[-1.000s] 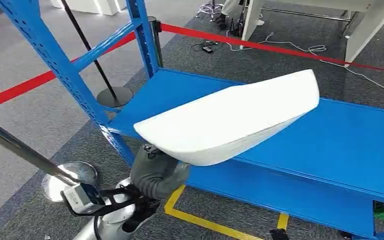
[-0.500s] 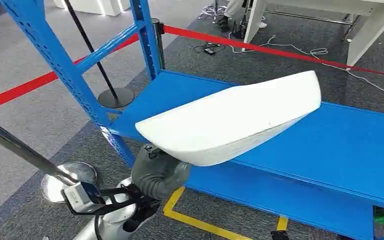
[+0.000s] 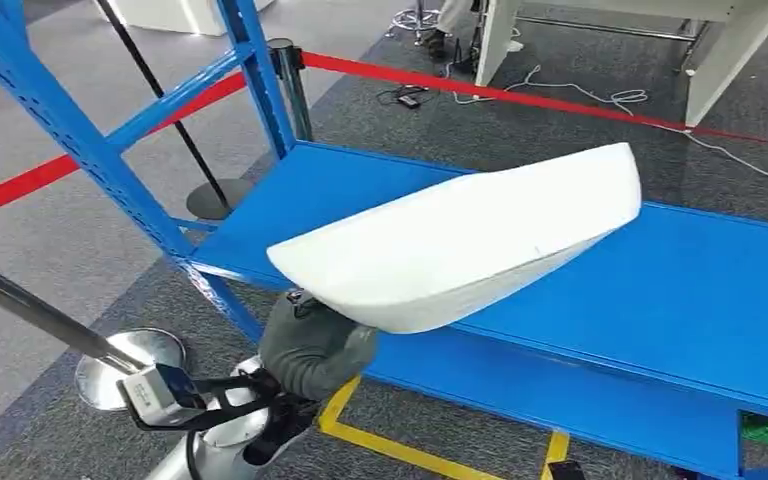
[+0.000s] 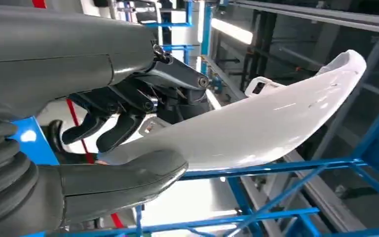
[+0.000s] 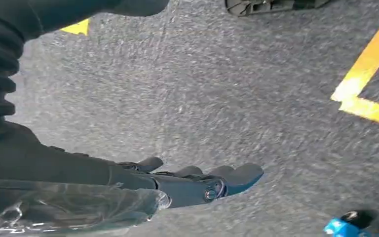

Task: Take the parts from the cabinet and place them on the table.

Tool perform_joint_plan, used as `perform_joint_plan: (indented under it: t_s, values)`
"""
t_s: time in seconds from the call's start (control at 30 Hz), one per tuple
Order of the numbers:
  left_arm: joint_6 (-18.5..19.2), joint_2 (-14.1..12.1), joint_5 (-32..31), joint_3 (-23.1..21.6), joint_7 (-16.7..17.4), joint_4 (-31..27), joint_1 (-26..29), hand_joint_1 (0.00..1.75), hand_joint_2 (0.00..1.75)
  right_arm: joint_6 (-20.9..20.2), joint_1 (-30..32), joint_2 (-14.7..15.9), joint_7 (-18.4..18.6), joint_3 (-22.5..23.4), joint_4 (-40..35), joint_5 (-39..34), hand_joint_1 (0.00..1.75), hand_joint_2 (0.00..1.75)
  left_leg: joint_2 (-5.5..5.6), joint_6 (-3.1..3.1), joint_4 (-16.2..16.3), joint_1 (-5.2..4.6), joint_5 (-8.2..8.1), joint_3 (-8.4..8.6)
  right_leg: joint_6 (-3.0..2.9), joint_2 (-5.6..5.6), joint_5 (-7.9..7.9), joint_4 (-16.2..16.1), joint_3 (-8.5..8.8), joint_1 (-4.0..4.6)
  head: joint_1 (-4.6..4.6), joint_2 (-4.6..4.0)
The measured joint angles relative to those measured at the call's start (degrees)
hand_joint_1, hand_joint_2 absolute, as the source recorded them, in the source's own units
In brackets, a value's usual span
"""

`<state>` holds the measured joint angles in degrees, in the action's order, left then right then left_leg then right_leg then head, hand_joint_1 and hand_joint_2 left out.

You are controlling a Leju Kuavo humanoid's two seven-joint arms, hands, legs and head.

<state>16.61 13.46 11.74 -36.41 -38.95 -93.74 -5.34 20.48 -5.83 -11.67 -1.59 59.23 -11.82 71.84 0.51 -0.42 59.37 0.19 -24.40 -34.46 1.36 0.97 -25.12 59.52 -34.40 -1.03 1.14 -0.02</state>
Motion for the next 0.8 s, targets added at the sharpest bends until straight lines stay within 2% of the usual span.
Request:
perform_joint_plan:
  t_s: [0.03, 0.07, 0.13, 0.17, 0.2, 0.23, 0.3, 0.33, 0.37, 0.4, 0.47, 0.5, 0.53, 0.57, 0.63, 0.7, 0.73, 0.8]
  values:
    - [0.17, 0.02, 0.13, -0.15, 0.0, 0.0, -0.14, 1.62, 1.75, 0.06, -0.04, 0.0, 0.85, 0.0, 0.0, 0.24, 0.0, 1.75, -0.01, 0.05, -1.82, -0.06, -0.7, 0.74, 0.44, 0.06, -0.21, 0.37, -0.29, 0.5, 0.02, 0.0]
    - [0.42, 0.02, 0.5, -0.33, 0.02, 0.04, -0.27, 1.62, 1.75, 0.13, -0.01, 0.02, 1.55, 0.0, 0.0, 0.33, 0.0, 1.75, -0.05, -0.38, -1.64, -0.09, -0.71, 0.43, 0.74, -0.03, -0.03, 0.14, -0.43, 0.37, -0.18, 0.0]
    - [0.83, 0.02, 1.33, -0.37, 0.0, 0.15, -0.32, 1.62, 1.75, 0.26, 0.01, 0.04, 3.06, 0.0, 0.0, 0.31, 0.0, 1.75, 0.15, -0.07, -1.72, -0.32, -0.63, 0.31, 1.52, -0.13, 0.22, -0.44, -0.19, 0.12, -0.04, 0.0]
    - [1.12, 0.13, 1.75, -0.42, 0.0, 0.17, -0.46, 1.62, 1.75, 0.37, -0.06, 0.04, 3.83, 0.0, 0.0, 0.28, 0.0, 1.75, 0.09, 0.42, -2.4, 0.13, -0.24, 0.61, 1.94, -0.1, 0.07, -0.41, -0.2, 0.14, 0.02, 0.0]
    - [1.35, 0.17, 1.96, -0.5, 0.0, 0.24, -0.65, 1.62, 1.75, 0.48, -0.02, 0.11, 4.44, 0.0, 0.0, 0.24, 0.0, 1.75, 0.0, 0.6, -2.59, 0.19, -0.17, 0.84, 2.13, -0.26, -0.71, 0.51, -0.68, 0.13, -0.18, 0.0]
    - [1.49, 0.2, 2.08, -0.66, 0.0, 0.31, -0.94, 1.62, 1.75, 0.59, -0.03, 0.15, 5.16, 0.0, 0.0, 0.17, 0.0, 1.75, -0.07, 0.92, -2.62, 0.24, -0.21, 0.9, 2.3, -0.41, -2.66, 3.5, -1.96, 0.17, -0.46, 0.0]
    - [1.92, 0.17, 2.25, -0.9, 0.07, 0.57, -1.03, 1.62, 1.75, 0.59, -0.01, 0.2, 6.45, 0.0, 0.0, 0.06, 0.0, 1.75, -0.13, 1.05, -2.6, 0.16, -0.28, 0.91, 2.57, -0.43, -6.67, 12.37, -6.1, 0.15, -0.5, 0.0]
    - [2.12, 0.15, 2.25, -0.96, 0.11, 0.72, -1.03, 1.62, 1.75, 0.59, 0.1, 0.2, 6.84, 0.04, 0.0, -0.11, 0.0, 1.75, -0.15, 1.13, -2.59, 0.11, -0.33, 0.91, 2.7, -0.43, -7.87, 16.25, -8.01, 0.18, -0.57, 0.0]
    - [2.23, 0.13, 2.25, -1.05, 0.13, 0.9, -1.05, 1.62, 1.75, 0.57, 0.2, 0.2, 7.1, 0.07, 0.0, -0.22, 0.0, 1.75, -0.14, 1.14, -2.58, 0.09, -0.35, 0.99, 2.75, -0.44, -7.39, 16.97, -8.5, 0.17, -0.5, 0.0]
    - [2.29, 0.11, 2.25, -1.2, 0.13, 1.05, -1.09, 1.62, 1.75, 0.57, 0.21, 0.2, 7.21, 0.09, 0.0, -0.26, 0.0, 1.75, -0.11, 1.12, -2.58, 0.09, -0.38, 1.1, 2.74, -0.45, -5.73, 15.14, -7.64, 0.17, -0.55, 0.0]
    - [2.38, 0.13, 2.23, -1.4, 0.18, 1.29, -1.28, 1.62, 1.75, 0.57, 0.05, 0.22, 7.21, 0.11, -0.02, -0.26, 0.0, 1.75, -0.04, 0.86, -2.46, 0.18, -0.6, 1.46, 2.72, -0.58, -0.66, 5.46, -2.89, 0.05, -0.55, 0.0]
    - [2.38, 0.15, 2.19, -1.62, 0.2, 1.31, -1.38, 1.62, 1.75, 0.57, -0.03, 0.22, 7.21, 0.11, -0.02, -0.26, 0.0, 1.75, -0.02, 0.48, -2.29, 0.09, -0.84, 1.55, 2.81, -0.7, 0.76, 0.59, -0.51, -0.08, -0.57, 0.0]
    - [2.38, 0.13, 2.12, -1.77, 0.2, 1.31, -1.47, 1.62, 1.75, 0.5, -0.15, 0.2, 7.21, 0.11, 0.0, -0.28, 0.0, 1.75, 0.03, 0.12, -2.01, -0.37, -1.02, 1.31, 2.47, -0.42, -0.13, -0.19, 0.31, 0.12, -0.66, 0.0]
    - [2.38, 0.13, 2.03, -1.84, 0.2, 1.33, -1.57, 1.62, 1.75, 0.5, -0.14, 0.17, 7.19, 0.11, 0.0, -0.28, 0.0, 1.75, 0.11, -0.06, -1.93, -0.42, -0.89, 1.22, 1.68, -0.28, 0.15, -0.16, -0.02, 0.01, -0.44, 0.0]
    - [2.38, 0.09, 1.97, -2.05, 0.2, 1.38, -1.66, 1.62, 1.75, 0.5, -0.02, 0.2, 7.23, 0.15, 0.0, -0.35, 0.0, 1.75, 0.11, -0.49, -2.29, -0.24, -0.64, 1.29, 1.03, -0.22, 0.1, 0.05, -0.26, 0.32, -0.31, 0.0]
    - [2.38, 0.09, 1.79, -2.16, 0.37, 1.38, -1.73, 1.62, 1.75, 0.5, 0.0, 0.2, 7.15, 0.22, -0.02, -0.37, 0.0, 1.75, 0.02, -1.18, -1.81, -0.13, -1.42, 1.2, 0.21, -0.23, 0.38, -0.27, -0.11, 0.0, -0.31, 0.0]
    - [2.38, 0.07, 1.77, -2.21, 0.44, 1.38, -1.85, 1.62, 1.75, 0.5, -0.09, 0.2, 7.06, 0.22, -0.02, -0.37, 0.0, 1.75, -0.03, -1.49, 0.47, -0.16, -3.15, 0.07, -0.12, -0.26, 0.32, -0.27, -0.12, -0.05, 0.11, 0.0]
    - [2.29, 0.0, 1.62, -2.27, 0.68, 1.38, -1.86, 1.62, 1.75, 0.48, -0.07, 0.2, 7.08, 0.22, -0.02, -0.39, 0.0, 1.75, -0.04, -1.87, 9.98, -0.06, -7.84, -4.53, -0.34, -0.38, 0.27, -0.26, -0.21, -0.04, 0.24, 0.0]
